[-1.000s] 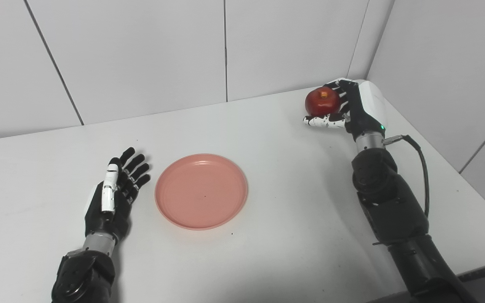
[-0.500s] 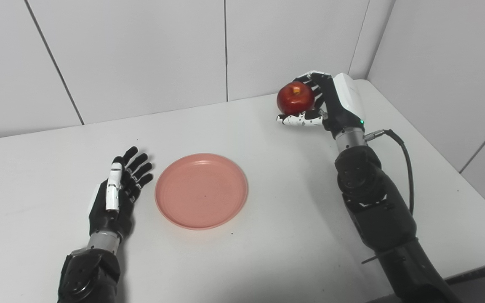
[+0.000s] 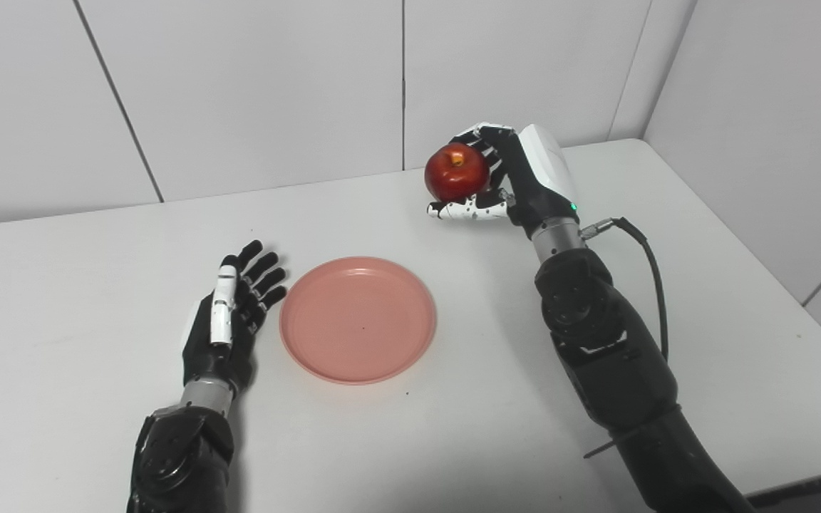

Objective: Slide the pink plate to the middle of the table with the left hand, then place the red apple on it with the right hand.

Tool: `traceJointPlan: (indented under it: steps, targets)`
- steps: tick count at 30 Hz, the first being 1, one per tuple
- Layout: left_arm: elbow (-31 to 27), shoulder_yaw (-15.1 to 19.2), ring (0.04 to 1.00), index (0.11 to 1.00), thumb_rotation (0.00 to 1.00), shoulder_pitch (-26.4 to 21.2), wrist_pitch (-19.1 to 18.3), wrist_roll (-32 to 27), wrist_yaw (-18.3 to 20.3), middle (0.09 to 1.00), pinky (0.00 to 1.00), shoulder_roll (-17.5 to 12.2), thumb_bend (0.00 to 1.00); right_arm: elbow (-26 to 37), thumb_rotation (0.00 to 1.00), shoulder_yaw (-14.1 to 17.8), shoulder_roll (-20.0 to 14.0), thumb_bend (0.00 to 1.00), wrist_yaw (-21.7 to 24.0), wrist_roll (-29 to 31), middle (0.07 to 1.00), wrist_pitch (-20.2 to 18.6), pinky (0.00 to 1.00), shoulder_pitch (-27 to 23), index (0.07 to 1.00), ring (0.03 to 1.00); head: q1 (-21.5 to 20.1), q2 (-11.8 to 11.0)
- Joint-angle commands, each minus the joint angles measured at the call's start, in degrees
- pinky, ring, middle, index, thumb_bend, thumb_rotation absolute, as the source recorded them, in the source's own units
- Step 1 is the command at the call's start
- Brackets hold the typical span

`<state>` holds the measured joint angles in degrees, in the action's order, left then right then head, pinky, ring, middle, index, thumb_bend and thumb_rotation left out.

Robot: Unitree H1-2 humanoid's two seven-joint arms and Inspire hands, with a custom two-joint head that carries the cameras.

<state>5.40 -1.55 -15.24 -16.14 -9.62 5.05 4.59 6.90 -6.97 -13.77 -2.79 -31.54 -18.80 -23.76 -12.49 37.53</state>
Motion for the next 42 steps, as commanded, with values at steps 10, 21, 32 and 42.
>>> traceJointPlan:
  steps: [10, 21, 32, 42]
  targets:
    - [0.02, -0.40, 0.864, 0.868, 1.00, -0.46, -0.30, 0.63, -1.89, 0.876, 0.86, 2.17, 0.41, 2.76, 0.13, -3.34, 3.57, 0.52, 1.62, 0.84, 0.464, 3.12, 0.33, -3.55, 0.484, 0.404, 4.55, 0.28]
    - [-0.25, 0.50, 0.881, 0.882, 1.00, -1.18, 0.06, 0.97, -4.08, 0.890, 0.87, 2.98, 0.40, 1.09, 0.13, -7.93, 7.52, 0.52, 1.85, -0.10, 0.467, 3.48, 0.32, -2.47, 0.484, 0.398, 8.71, 0.66]
    - [-0.37, 2.00, 0.877, 0.876, 1.00, -2.11, 0.23, 0.42, -5.03, 0.882, 0.87, 2.74, 0.40, -1.40, 0.13, -10.15, 9.44, 0.52, 2.01, 1.10, 0.470, 5.19, 0.34, -1.83, 0.485, 0.412, 11.20, 0.97]
    - [-0.08, 3.41, 0.884, 0.877, 1.00, -2.83, 1.09, 0.60, -5.16, 0.892, 0.88, 2.11, 0.39, -3.97, 0.13, -11.03, 10.19, 0.52, 1.64, 0.67, 0.475, 6.36, 0.33, -1.41, 0.485, 0.405, 11.82, 1.44]
